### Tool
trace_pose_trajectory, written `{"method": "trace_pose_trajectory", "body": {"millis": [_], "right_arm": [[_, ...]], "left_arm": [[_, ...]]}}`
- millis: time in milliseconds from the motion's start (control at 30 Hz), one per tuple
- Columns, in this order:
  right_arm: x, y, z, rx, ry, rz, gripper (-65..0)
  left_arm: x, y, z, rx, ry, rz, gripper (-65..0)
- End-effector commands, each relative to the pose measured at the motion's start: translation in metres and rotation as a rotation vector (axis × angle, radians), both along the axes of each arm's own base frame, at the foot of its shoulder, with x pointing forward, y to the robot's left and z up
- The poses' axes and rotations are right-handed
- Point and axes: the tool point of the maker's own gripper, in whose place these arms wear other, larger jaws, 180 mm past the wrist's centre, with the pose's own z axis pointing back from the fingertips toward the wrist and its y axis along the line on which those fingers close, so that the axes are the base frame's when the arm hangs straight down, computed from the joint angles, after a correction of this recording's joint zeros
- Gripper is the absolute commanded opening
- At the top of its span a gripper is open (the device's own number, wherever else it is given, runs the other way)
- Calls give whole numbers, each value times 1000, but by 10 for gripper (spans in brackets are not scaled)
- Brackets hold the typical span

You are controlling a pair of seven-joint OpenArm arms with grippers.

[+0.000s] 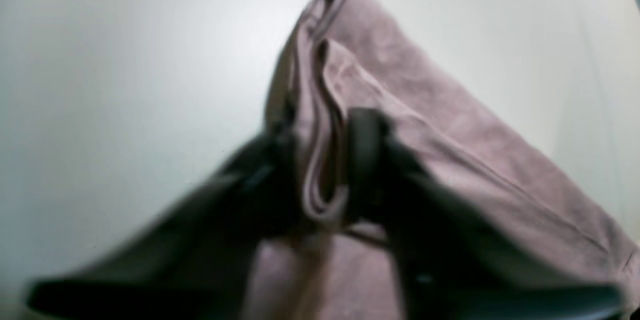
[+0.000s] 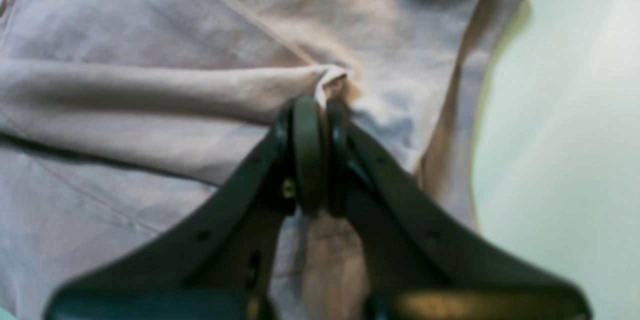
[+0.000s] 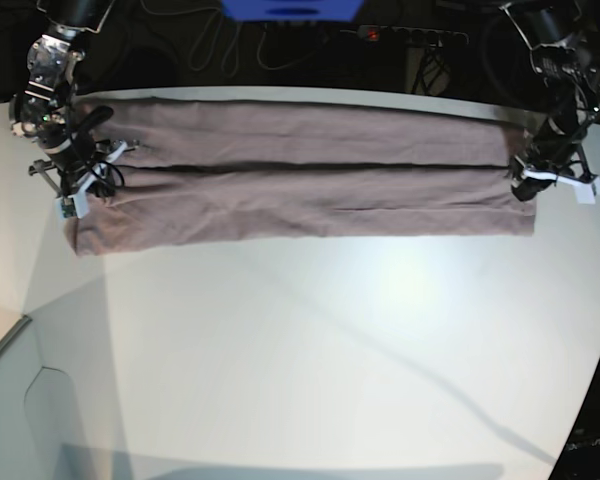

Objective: Layout the t-shirt on the table in an organized manner, then fold the t-shirt properly
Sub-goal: 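Hold both strip ends and lower them flat onto the table, then carry the left gripper's strip end toward the right gripper, folding it over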

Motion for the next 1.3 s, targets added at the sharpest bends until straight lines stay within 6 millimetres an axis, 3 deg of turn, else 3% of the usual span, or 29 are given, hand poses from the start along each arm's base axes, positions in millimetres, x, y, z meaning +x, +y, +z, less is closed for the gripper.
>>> {"method": "trace_pose_trajectory", "body": {"millis": [0, 33, 233, 333, 500, 667, 933, 1167, 1267], "right_arm": [[6, -3, 9, -5, -33, 13, -650], [6, -3, 9, -5, -33, 13, -650], [6, -3, 9, -5, -33, 13, -650], [6, -3, 9, -5, -33, 13, -650], [6, -1, 9, -3, -33, 14, -650], [6, -1, 9, -3, -33, 14, -650], [7, 1, 9, 3, -35, 13, -650], [8, 5, 9, 11, -38, 12, -650], [8, 5, 9, 11, -39, 12, -650]], "left_arm": [[-6, 1, -6, 10, 49, -17, -616], [-7, 0, -6, 9, 50, -18, -650], [0, 7, 7, 34, 17, -16, -650], [14, 11, 38, 101, -57, -37, -650], [31, -16, 93, 183, -204, -78, -650], [42, -78, 122, 177, -293, -183, -650], [44, -205, 106, 105, -274, -444, -650], [37, -302, 104, 129, -288, -708, -650], [35, -334, 101, 116, -315, -782, -650]]}}
